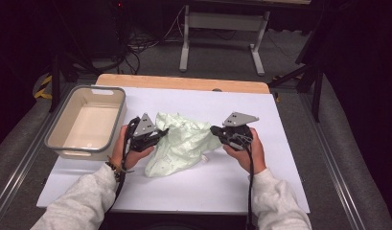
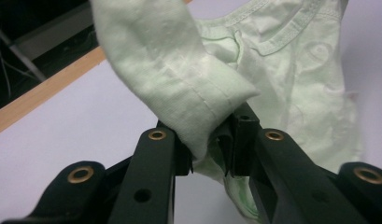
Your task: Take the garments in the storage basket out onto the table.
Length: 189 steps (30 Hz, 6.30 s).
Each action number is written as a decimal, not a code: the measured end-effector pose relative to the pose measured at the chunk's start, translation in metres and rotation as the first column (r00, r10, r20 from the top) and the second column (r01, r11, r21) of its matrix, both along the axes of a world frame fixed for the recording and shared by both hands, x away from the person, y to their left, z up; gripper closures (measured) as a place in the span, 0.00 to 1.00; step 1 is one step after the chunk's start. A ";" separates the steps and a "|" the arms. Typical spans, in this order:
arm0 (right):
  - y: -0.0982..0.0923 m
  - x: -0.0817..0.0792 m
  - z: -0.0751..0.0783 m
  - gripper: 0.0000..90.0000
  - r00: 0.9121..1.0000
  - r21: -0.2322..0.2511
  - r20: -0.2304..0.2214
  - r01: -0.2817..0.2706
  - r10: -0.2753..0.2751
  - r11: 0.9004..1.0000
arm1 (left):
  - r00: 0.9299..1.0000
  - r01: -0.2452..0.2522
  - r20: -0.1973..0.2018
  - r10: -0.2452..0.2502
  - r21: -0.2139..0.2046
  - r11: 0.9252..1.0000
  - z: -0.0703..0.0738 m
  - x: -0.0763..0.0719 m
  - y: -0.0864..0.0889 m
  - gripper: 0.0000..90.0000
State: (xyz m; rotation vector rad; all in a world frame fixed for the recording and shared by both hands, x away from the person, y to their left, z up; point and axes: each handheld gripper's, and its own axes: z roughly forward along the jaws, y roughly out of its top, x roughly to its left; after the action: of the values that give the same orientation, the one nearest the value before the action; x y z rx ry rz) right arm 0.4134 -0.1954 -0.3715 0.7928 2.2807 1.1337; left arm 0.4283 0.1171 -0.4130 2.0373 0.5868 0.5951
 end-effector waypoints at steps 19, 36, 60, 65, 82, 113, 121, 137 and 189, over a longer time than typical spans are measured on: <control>-0.003 0.062 -0.056 0.71 0.982 -0.034 -0.056 0.178 -0.180 0.983 | 0.962 -0.220 -0.154 0.224 0.038 0.975 -0.036 0.047 0.009 0.54; -0.027 0.064 -0.076 0.56 0.948 0.015 -0.177 0.270 -0.263 0.963 | 0.918 -0.352 -0.180 0.353 0.042 0.935 -0.043 0.071 0.014 0.49; -0.034 0.042 -0.037 0.97 0.970 -0.026 -0.124 0.208 -0.209 0.978 | 0.928 -0.330 -0.170 0.333 0.048 0.943 -0.014 0.054 0.020 0.98; -0.045 0.026 -0.004 0.97 0.974 0.002 -0.066 0.217 -0.216 0.976 | 0.951 -0.291 -0.106 0.290 0.006 0.957 0.009 0.033 0.015 0.98; -0.055 -0.049 0.072 0.97 0.989 0.148 0.091 0.102 -0.116 0.984 | 0.977 -0.175 0.093 0.192 -0.169 0.970 0.080 -0.038 0.045 0.98; -0.054 -0.068 0.041 0.97 0.990 0.188 0.055 0.116 -0.128 0.975 | 0.969 -0.244 0.014 0.248 -0.137 0.960 0.034 -0.032 0.039 0.98; -0.050 -0.005 0.017 0.97 0.984 0.135 0.000 0.178 -0.180 0.975 | 0.950 -0.313 -0.058 0.308 -0.110 0.943 0.017 0.008 0.028 0.98; -0.036 0.072 -0.029 0.97 0.960 0.017 -0.061 0.276 -0.275 0.961 | 0.892 -0.426 -0.177 0.415 -0.028 0.904 -0.018 0.075 0.015 0.97; -0.042 0.099 -0.083 0.78 0.914 -0.019 -0.152 0.377 -0.376 0.926 | 0.865 -0.449 -0.204 0.458 0.089 0.889 -0.054 0.105 0.016 0.99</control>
State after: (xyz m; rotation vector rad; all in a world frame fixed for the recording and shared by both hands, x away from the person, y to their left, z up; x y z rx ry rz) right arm 0.5129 -0.2371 -0.4543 1.2985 2.1120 0.9321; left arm 0.5332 0.1329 -0.4667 2.0212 1.2207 0.6576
